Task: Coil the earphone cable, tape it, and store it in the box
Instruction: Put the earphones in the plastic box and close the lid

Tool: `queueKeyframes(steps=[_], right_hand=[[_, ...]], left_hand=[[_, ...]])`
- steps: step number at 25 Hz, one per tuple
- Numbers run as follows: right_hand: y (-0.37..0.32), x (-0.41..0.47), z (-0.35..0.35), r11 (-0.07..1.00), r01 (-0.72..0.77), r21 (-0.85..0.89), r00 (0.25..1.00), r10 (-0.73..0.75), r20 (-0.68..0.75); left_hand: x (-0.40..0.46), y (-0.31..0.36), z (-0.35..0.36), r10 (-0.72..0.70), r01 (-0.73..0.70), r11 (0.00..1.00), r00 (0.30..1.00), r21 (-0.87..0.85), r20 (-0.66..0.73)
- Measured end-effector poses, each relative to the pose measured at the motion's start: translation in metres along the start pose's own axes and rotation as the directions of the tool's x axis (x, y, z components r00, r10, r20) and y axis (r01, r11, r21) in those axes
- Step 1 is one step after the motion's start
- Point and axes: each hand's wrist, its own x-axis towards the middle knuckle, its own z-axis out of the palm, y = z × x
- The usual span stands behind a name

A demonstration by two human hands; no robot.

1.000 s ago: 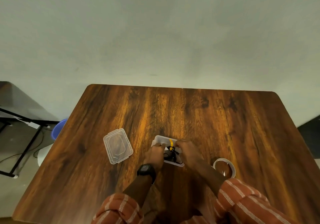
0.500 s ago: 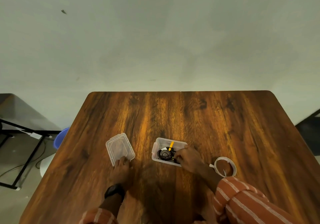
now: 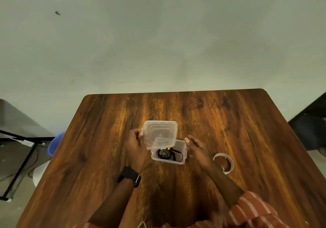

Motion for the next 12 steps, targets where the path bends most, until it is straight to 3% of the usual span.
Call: queueKeyframes(steps=[2, 4, 7, 12], right_hand=[[0.008, 0.001, 0.000, 0.999, -0.018, -0.029, 0.999, 0.019, 0.037], [0.019, 0.001, -0.001, 0.993, -0.026, -0.113, 0.999, 0.023, -0.024], [0.033, 0.002, -0.003, 0.977, -0.084, -0.195, 0.979, 0.044, -0.200], [0.043, 0.010, 0.011, 0.919, -0.249, -0.305, 0.961, 0.195, -0.197]], left_hand=[[0.008, -0.018, 0.031, -0.103, 0.108, 0.993, 0.989, -0.046, 0.102], [0.013, -0.032, 0.052, -0.162, 0.166, 0.986, 0.976, -0.014, 0.149], [0.010, -0.051, 0.066, -0.156, 0.130, 0.984, 0.962, 0.125, 0.224], [0.002, -0.077, 0.071, -0.184, 0.061, 0.919, 0.940, 0.388, 0.287]])
